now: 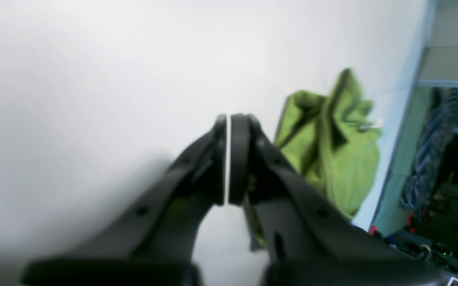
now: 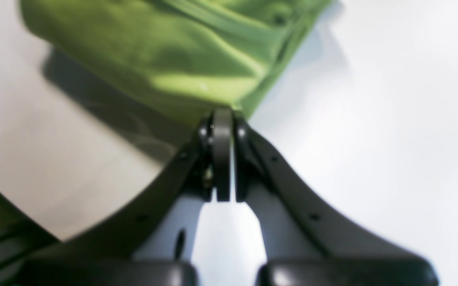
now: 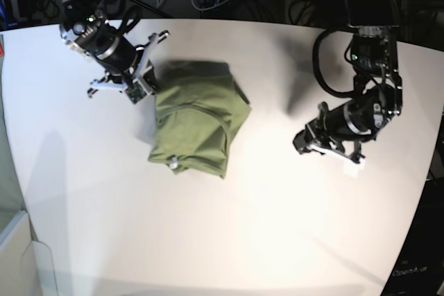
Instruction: Fold the T-shirt properly
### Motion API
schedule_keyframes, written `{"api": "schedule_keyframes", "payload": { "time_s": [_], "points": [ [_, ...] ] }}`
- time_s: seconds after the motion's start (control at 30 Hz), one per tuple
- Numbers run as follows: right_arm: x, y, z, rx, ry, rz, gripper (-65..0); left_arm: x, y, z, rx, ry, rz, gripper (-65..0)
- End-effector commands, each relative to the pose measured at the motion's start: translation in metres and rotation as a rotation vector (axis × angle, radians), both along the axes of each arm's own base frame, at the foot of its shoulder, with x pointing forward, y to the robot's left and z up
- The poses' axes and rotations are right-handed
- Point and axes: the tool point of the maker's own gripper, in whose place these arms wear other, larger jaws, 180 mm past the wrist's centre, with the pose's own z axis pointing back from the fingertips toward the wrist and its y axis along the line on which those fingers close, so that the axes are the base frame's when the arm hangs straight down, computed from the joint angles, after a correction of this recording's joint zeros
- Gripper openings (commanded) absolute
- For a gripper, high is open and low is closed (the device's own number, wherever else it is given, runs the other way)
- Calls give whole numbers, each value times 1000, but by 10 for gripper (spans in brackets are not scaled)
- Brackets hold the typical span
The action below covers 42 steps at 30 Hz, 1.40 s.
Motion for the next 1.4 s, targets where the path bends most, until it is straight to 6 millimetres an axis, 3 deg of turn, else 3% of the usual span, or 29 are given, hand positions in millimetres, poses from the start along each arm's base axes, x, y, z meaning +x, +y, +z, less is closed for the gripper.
{"api": "schedule_keyframes", "payload": {
  "time_s": [0.0,0.27,0.4,0.63,0.87,1.23,1.37],
  "points": [
    [9,3,16,18,-57,5,-650,5,1,10,-11,-25,-2,-634],
    [14,13,22,49,-81,9,-650,2,-3,7,-23,-16,-8,-634],
    [21,29,29,80,-103,36,-650,-11,0,-1,-18,9,-4,-634],
    [34,40,36,114,-126,20,-650,-28,13,-17,18,52,2,-634],
    [37,44,1,130,-48,6,-650,-41,23,-26,41,84,3,-634],
    [23,51,-62,190,50,-7,-650,-43,28,-29,54,95,4,-634],
    [26,54,-50,195,16,10,-650,-44,28,-29,54,96,5,-634]
  ]
}}
